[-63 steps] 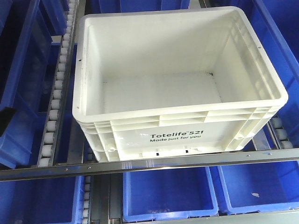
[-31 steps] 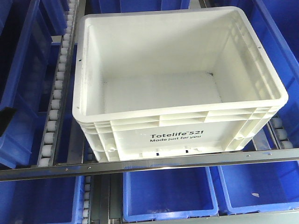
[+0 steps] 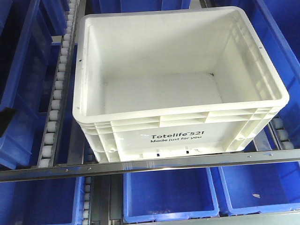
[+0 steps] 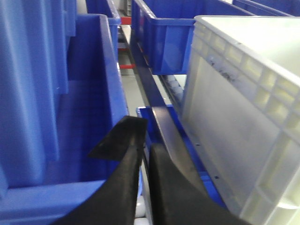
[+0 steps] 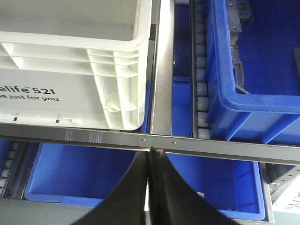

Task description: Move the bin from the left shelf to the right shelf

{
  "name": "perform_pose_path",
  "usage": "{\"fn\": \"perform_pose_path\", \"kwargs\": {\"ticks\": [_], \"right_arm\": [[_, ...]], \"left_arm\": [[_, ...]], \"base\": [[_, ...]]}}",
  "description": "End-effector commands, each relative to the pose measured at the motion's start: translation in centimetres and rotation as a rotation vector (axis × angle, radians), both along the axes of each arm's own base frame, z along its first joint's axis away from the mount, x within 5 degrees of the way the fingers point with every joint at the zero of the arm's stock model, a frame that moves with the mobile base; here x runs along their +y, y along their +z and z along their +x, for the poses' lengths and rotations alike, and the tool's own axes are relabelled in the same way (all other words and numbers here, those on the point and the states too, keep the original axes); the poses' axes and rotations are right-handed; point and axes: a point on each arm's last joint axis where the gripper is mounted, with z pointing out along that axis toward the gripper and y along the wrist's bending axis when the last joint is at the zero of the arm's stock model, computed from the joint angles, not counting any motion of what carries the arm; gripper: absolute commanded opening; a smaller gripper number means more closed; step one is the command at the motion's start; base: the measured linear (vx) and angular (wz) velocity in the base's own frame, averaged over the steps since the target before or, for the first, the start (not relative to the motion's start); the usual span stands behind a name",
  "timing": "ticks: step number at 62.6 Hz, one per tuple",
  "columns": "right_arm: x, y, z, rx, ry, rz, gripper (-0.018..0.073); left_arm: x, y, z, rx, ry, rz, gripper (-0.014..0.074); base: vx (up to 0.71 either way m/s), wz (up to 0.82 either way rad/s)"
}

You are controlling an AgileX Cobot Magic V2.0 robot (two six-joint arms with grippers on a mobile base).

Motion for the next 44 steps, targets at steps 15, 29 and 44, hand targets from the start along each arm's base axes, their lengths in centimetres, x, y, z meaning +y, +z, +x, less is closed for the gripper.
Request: {"fn": "perform_pose_path", "kwargs": {"ticks": [15,29,44], "right_arm": [[0.0,1.0,0.4,-0.07,0.001,-0.006,-0.0009],[0.0,1.0,0.4,-0.07,0.001,-0.006,-0.0009],[0.0,1.0,0.4,-0.07,0.001,-0.006,-0.0009]], "left_arm": [[0.2,-0.3,-0.1,-0.175,0.028,-0.028,0.0038],[0.3,0.4,-0.2,-0.251,0.044,-0.032,0.0038],[0.5,0.4,-0.2,-0.252,0.089,-0.026,0.0038]], "base": [[0.0,0.0],[0.0,0.0],[0.0,0.0]]}}
